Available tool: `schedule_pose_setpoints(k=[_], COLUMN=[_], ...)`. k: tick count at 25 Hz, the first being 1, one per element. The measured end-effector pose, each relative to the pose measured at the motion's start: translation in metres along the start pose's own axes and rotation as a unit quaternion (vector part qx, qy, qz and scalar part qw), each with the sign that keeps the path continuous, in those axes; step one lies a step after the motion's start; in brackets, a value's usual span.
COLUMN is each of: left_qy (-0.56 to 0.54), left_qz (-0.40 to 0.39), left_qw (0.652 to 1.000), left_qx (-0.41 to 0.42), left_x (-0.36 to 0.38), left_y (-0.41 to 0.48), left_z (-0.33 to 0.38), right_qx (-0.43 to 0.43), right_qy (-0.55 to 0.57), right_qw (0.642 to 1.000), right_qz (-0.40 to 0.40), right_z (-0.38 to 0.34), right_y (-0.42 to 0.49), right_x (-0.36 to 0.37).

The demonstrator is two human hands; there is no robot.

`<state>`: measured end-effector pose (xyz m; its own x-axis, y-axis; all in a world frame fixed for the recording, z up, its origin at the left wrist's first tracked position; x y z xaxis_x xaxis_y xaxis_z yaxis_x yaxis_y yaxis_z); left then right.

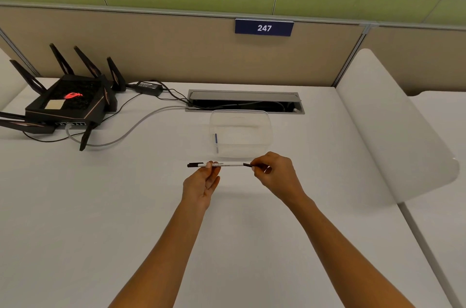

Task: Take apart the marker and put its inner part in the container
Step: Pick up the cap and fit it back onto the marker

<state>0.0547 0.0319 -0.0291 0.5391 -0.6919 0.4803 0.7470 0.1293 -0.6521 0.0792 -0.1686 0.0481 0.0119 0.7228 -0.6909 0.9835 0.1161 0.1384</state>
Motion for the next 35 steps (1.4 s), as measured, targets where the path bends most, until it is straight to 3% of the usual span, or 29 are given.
schedule_pose_setpoints(k=[8, 19, 35], left_qy=[0.025, 0.007, 0.013], left_qz=[-0.018, -0.024, -0.016], left_qw=[0.999, 1.000, 0.999], left_qx=[0.010, 0.016, 0.032], left_x=[0.010, 0.017, 0.018], left_y=[-0.006, -0.013, -0.019], left_z=[-0.002, 0.002, 0.001], right_qx=[-0.006, 0.060, 0.082], right_qy=[0.017, 0.152, 0.144], right_qw=[0.999, 0.986, 0.986], right_qz=[-0.026, 0.033, 0.006], right_z=[-0.004, 0.008, 0.008], right_y=[0.000, -0.004, -0.005], right_x=[0.003, -0.003, 0.013])
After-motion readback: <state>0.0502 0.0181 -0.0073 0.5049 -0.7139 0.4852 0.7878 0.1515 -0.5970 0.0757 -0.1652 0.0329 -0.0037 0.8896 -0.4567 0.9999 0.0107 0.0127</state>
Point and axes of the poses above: each hand's wrist, its own y-axis towards the middle knuckle, its own x-axis out of the palm, z = x × y, the point moved 6 cm from there along y, towards the middle knuckle, and after that the axes turned 1 degree about -y, right-handed, at the moved point
